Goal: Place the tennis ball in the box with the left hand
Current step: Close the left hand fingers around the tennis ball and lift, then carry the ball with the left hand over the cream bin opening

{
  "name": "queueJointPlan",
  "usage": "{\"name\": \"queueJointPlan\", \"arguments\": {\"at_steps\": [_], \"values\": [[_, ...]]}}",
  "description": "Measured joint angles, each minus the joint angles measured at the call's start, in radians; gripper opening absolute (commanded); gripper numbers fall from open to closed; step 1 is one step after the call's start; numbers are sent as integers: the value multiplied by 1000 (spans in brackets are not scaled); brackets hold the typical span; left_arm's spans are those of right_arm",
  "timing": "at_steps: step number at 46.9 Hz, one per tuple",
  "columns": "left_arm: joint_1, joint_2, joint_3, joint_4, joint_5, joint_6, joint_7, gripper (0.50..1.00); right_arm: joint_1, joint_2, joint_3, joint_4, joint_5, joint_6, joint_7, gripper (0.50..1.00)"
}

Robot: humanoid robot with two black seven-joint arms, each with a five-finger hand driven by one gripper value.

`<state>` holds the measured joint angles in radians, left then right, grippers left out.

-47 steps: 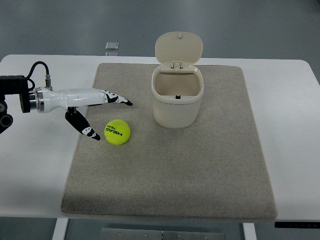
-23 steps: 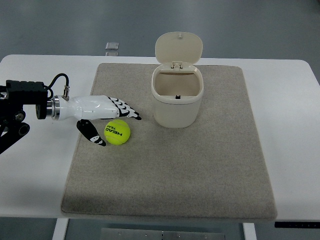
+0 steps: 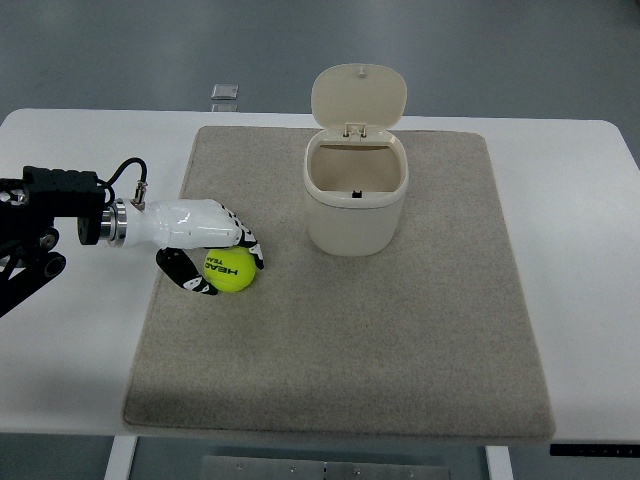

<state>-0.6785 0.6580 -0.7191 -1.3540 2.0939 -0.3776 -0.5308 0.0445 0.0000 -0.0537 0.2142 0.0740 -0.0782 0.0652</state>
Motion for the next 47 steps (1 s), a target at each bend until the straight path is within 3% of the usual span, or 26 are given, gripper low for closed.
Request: {"name": "queueJointPlan", "arguments": {"at_steps": [7, 20, 34, 40, 47], "values": [[-14, 11, -8, 1, -4, 30, 0, 500, 0, 0, 0, 0, 0, 0, 0, 913], [-43, 45, -12, -35, -5, 200, -2, 500, 0, 0, 0, 0, 0, 0, 0, 913], [-107, 96, -17, -101, 6, 234, -2, 500, 0, 0, 0, 0, 0, 0, -1, 913], [-139, 86, -18, -102, 36, 295, -1, 500, 0, 0, 0, 0, 0, 0, 0, 913], [-198, 46, -6, -101, 44, 304, 1, 500, 0, 0, 0, 0, 0, 0, 0, 913]]}}
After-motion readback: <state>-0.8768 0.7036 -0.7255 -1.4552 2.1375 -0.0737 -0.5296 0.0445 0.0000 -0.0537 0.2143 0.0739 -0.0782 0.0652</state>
